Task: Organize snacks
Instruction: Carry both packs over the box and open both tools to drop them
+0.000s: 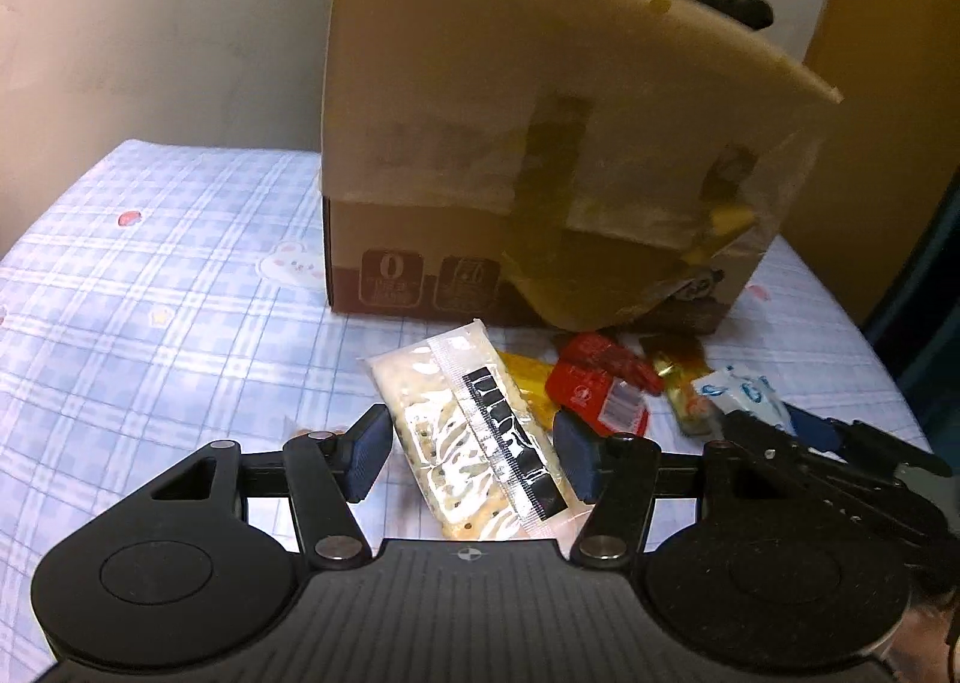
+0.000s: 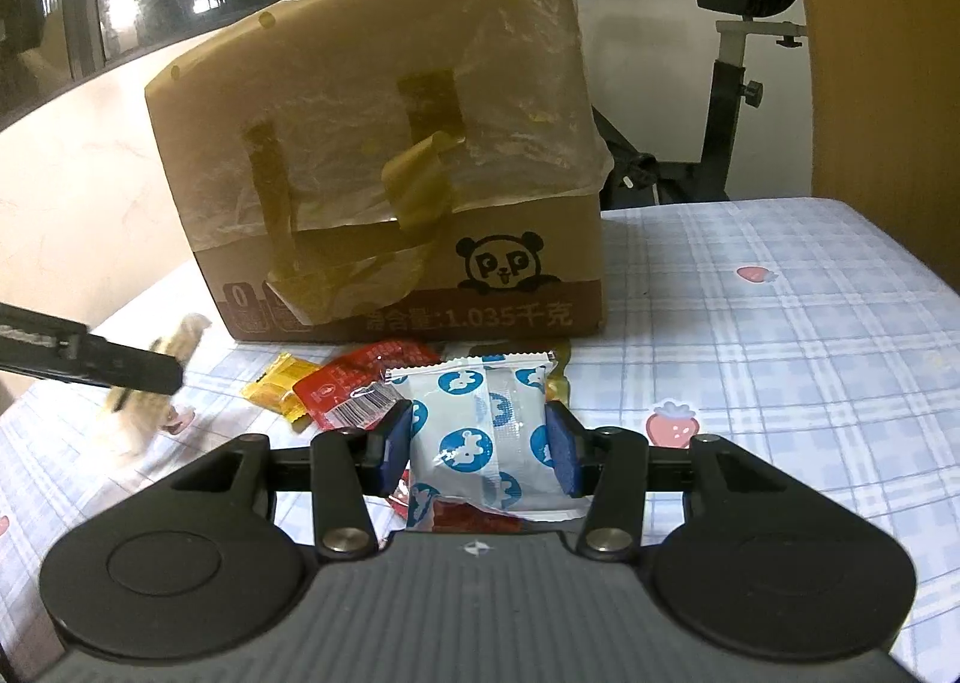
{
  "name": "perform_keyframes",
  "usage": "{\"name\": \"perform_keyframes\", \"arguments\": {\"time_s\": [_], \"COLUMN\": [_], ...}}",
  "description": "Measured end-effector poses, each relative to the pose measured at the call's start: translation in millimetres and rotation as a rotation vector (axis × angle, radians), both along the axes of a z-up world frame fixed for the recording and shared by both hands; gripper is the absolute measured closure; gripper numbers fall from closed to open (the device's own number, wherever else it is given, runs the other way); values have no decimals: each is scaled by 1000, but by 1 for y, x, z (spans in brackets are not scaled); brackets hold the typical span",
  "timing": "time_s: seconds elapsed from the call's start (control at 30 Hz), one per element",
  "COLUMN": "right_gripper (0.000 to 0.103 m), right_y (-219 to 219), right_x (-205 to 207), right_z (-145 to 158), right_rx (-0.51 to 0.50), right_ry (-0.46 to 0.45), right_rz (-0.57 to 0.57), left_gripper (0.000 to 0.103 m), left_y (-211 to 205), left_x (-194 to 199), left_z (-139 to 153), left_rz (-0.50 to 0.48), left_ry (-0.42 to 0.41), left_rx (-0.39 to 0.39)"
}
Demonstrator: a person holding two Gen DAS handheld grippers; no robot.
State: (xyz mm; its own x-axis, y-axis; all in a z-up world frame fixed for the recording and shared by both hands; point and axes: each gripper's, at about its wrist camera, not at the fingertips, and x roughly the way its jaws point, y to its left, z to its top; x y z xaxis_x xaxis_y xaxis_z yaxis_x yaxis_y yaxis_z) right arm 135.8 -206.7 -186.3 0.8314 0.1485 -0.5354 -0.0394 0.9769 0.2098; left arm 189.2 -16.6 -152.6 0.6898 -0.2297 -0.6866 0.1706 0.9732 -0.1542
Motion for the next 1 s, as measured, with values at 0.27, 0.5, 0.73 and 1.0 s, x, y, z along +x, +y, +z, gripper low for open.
{"name": "perform_keyframes", "arguments": {"time_s": [0.27,0.5,0.73,1.0], "right_gripper": [54,54,54,54], "right_y": [-2,-9,-13,-9], "right_x": [-9,3,61,133], "right_z": [48,131,180,182], "right_rx": [-14,-19,-25,-32], "right_ry": [-94,-289,-344,-264], "right_rz": [0,20,34,8], "left_gripper": [41,41,41,41], "left_y": [1,-3,-22,-36], "left_x": [4,22,76,157], "left_z": [52,122,159,151], "left_rz": [-81,-208,-228,-158], "left_ry": [-120,-269,-328,-224], "left_rx": [-44,-99,-99,-137]}}
